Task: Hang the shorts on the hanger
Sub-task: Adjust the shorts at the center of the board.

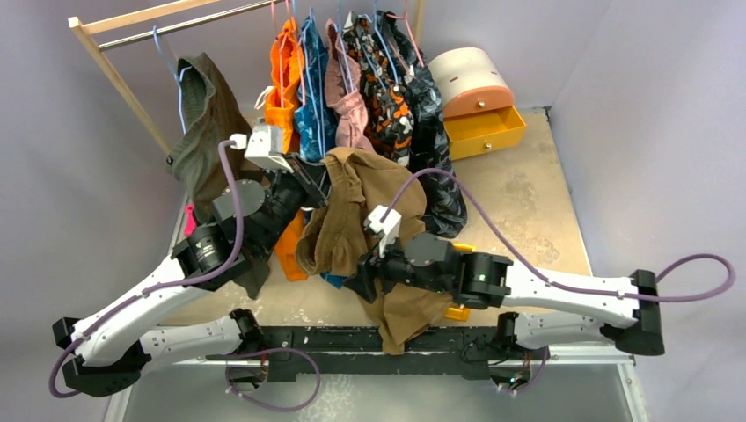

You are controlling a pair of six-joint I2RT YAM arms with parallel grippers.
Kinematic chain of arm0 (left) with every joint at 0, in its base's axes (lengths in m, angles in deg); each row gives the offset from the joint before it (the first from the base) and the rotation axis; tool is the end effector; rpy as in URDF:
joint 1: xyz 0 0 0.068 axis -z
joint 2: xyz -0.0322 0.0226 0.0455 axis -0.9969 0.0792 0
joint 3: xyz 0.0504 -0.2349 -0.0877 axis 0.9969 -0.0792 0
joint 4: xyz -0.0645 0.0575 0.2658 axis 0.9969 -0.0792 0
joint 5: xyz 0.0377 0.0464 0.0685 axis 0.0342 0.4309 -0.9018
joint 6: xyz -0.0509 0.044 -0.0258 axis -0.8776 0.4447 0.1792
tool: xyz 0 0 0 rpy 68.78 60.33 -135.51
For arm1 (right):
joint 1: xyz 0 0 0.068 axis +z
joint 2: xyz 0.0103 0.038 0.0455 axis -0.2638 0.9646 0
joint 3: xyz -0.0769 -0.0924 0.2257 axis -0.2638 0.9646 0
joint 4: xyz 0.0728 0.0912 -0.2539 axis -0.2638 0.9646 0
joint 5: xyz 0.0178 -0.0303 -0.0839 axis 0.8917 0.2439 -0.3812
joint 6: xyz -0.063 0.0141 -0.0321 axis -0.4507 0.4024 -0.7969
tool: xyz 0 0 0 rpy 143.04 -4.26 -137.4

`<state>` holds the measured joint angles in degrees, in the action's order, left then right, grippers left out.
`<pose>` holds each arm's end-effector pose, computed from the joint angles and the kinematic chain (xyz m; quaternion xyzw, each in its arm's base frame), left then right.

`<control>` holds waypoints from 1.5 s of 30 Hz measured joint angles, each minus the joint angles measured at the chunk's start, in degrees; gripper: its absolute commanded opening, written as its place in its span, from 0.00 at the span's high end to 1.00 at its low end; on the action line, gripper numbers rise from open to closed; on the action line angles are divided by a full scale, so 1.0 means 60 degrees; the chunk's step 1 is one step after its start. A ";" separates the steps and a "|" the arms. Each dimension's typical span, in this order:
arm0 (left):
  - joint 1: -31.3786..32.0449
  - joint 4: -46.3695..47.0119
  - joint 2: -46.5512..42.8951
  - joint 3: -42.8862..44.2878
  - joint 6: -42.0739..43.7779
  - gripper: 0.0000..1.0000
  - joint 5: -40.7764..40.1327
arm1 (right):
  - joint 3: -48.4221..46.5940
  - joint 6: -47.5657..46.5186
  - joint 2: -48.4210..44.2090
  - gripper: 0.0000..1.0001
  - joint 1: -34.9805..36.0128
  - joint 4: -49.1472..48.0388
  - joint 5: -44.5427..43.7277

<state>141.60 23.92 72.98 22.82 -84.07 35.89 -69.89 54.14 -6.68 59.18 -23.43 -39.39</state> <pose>0.1537 -0.1764 0.4367 -0.0353 0.7096 -0.3451 0.6133 0.0878 0.2813 0.3303 -0.2993 0.7187 0.4259 0.4610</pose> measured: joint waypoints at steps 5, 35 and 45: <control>0.0000 0.0270 0.0011 0.0321 -0.0226 1.00 -0.0404 | 0.0004 0.0419 0.1144 0.22 0.0463 -0.0605 -0.0707; 0.0000 -0.0368 -0.0827 0.2714 -0.0382 1.00 -0.0299 | -0.5876 -0.3741 -0.0521 1.00 0.0645 -0.1118 -0.3982; 0.0022 -0.0736 -0.2324 0.1898 -0.0911 1.00 -0.0051 | -0.4914 -0.5038 0.0004 1.00 0.0648 -0.1636 -0.3792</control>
<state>141.73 19.51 59.03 34.21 -89.54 35.58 -99.38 23.91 -6.66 63.07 -33.25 -62.15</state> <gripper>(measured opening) 0.022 0.004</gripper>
